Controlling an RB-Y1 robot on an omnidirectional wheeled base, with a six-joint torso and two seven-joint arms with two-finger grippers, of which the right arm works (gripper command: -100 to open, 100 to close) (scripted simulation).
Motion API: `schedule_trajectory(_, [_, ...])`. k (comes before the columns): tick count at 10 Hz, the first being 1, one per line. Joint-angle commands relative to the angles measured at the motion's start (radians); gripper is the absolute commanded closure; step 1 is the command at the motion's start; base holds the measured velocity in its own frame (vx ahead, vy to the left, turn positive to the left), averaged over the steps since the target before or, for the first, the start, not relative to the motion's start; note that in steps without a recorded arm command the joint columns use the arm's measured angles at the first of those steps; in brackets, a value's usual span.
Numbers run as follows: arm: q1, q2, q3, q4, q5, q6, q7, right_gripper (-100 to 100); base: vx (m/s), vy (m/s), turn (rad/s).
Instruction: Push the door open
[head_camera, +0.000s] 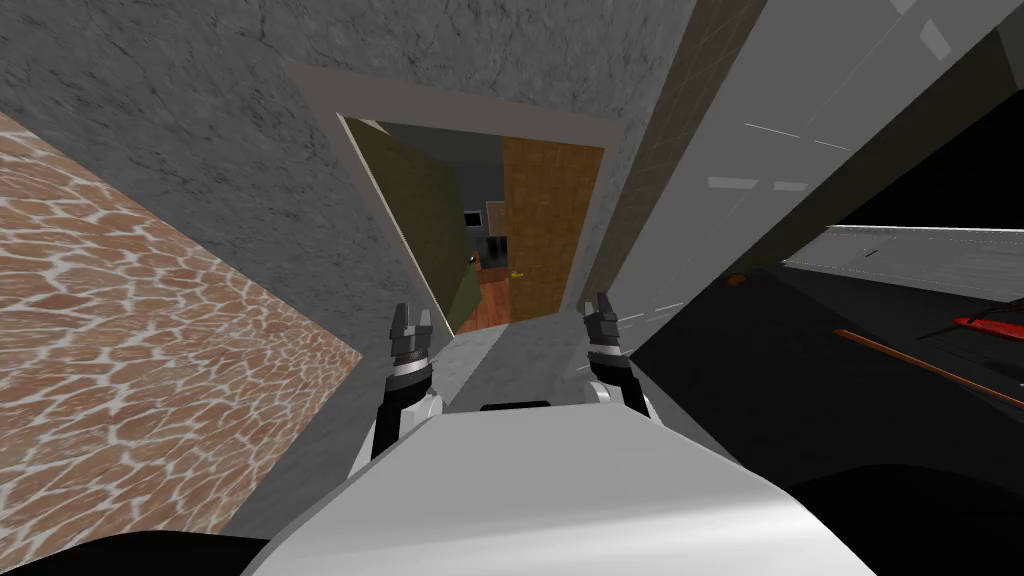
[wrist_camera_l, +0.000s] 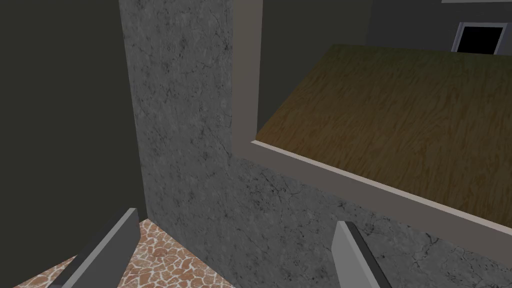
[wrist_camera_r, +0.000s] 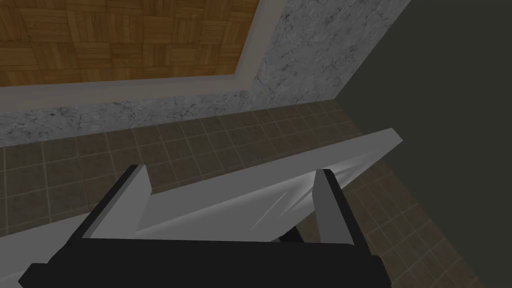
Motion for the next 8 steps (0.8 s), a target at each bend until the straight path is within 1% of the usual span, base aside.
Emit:
schedule_trajectory(1, [-0.005,-0.007,0.003,0.022,0.006,-0.006,-0.006,-100,0.134,0.063,0.015])
schedule_trajectory(4, [-0.016,-0.021,0.010,0.069,0.020,-0.020,-0.020,-100,0.185,-0.026,-0.022])
schedule_trajectory(5, [-0.021,-0.026,0.013,0.091,0.026,-0.026,-0.026,-100,0.204,0.000,-0.017])
schedule_trajectory(6, [-0.023,-0.029,0.015,0.101,0.029,-0.029,-0.030,-100,0.162,0.009,-0.014])
schedule_trajectory(8, [-0.031,-0.036,0.020,0.138,0.040,-0.039,-0.040,-100,0.148,0.013,-0.015])
